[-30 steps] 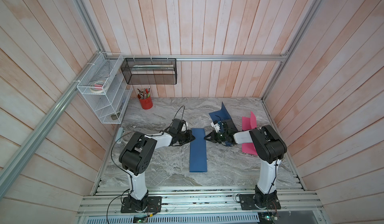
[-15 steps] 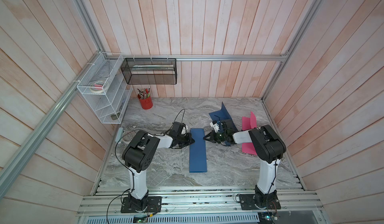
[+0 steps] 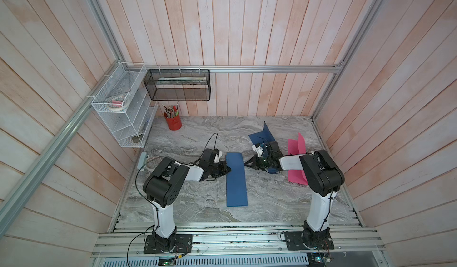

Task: Fold the rectangular paper in half along the long edge
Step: Fold the paper at the center of the board.

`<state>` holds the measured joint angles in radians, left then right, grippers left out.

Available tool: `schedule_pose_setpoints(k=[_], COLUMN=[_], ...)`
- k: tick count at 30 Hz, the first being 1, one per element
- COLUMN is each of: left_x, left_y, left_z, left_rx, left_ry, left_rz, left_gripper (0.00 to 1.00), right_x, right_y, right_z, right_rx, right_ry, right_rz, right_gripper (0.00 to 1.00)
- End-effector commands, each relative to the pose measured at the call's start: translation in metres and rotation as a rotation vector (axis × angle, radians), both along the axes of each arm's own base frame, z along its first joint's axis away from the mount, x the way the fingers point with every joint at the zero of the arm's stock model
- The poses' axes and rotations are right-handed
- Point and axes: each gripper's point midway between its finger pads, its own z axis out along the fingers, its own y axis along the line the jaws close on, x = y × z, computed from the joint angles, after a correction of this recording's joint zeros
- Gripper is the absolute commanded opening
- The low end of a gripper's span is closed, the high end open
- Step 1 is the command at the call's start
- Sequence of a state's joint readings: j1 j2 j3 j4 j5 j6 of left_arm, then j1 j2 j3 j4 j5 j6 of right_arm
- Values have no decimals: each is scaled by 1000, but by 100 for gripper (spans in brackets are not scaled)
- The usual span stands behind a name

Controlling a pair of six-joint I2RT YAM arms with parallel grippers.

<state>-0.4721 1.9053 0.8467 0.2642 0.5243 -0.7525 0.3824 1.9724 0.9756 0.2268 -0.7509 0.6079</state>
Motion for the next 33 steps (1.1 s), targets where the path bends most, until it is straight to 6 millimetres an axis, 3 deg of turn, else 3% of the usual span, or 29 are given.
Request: schedule_pose_setpoints(k=[1,4,11,19,24,29,33], left_x=[-43,-44,-44,-47,-49,-49,-49], left_y=[33,33,33,34,35,36,36], left_z=[-60,-60,-59,-61,-63,-64,-64], left_rx=[160,160,158,164,169,170,171], left_ry=[226,226,227,235,237,241,241], left_rz=[33,33,33,29,28,30,29], left_gripper=[0,0,0,0,0,0,0], right_x=[7,12,22,25,28,26,25], right_y=[12,15,8,-29,-39,-9,13], right_z=[24,21,-11,-35,-23,19,33], right_rx=[55,59,25,-34,-46,14,63], right_ry=[-33,-29,19,57,30,-49,-64], right_rz=[12,10,-19,-90,-94,-30,4], right_gripper=[0,0,0,0,0,0,0])
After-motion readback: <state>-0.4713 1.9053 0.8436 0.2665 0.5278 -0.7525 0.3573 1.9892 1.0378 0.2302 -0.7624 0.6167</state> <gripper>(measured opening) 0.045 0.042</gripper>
